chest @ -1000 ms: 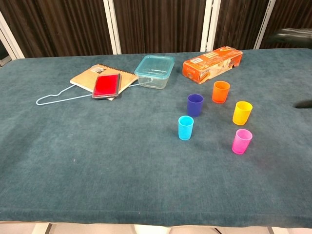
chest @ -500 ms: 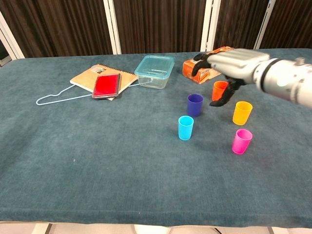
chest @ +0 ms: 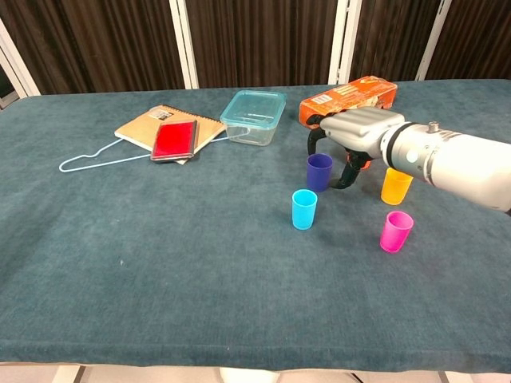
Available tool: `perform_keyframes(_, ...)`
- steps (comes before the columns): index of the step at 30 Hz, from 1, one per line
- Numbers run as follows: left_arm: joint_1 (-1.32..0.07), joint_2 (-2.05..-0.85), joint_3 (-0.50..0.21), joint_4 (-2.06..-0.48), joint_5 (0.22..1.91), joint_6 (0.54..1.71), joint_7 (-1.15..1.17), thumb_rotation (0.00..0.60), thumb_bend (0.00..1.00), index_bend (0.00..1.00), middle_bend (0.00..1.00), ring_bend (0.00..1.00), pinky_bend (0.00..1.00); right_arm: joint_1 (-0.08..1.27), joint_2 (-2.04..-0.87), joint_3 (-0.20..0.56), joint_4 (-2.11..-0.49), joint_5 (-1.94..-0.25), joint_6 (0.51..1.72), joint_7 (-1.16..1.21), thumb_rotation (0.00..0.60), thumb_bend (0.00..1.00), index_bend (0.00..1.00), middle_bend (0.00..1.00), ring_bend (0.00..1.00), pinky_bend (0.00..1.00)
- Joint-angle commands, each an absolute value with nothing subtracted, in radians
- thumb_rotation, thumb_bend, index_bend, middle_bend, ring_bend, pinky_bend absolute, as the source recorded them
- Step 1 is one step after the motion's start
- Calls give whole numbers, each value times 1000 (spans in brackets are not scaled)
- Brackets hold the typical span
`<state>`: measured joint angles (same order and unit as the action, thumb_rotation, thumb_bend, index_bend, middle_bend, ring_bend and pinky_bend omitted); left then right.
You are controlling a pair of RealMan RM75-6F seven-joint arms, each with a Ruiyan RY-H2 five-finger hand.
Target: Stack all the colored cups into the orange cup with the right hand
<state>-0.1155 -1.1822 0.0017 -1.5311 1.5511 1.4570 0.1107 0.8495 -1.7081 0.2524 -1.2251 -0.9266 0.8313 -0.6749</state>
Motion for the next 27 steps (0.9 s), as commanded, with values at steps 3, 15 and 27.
perform_keyframes(3,-119,-1182,1,-1530,1549,1449,109,600,433,0,0,0,110,862,-1721,248,-1206,-914,845,-667,600,481,543,0,0,0)
perform_keyframes(15,-117,-1183,7,-1525,1558,1455,106,600,434,0,0,0,110,824,-1665,310,-1241,-975,1019,-544,600,518,628,32,0,0)
perform_keyframes(27,-120,-1192,12,-1519,1567,1450,115,600,434,0,0,0,110,825,-1647,290,-1170,-903,962,-572,600,518,628,33,0,0)
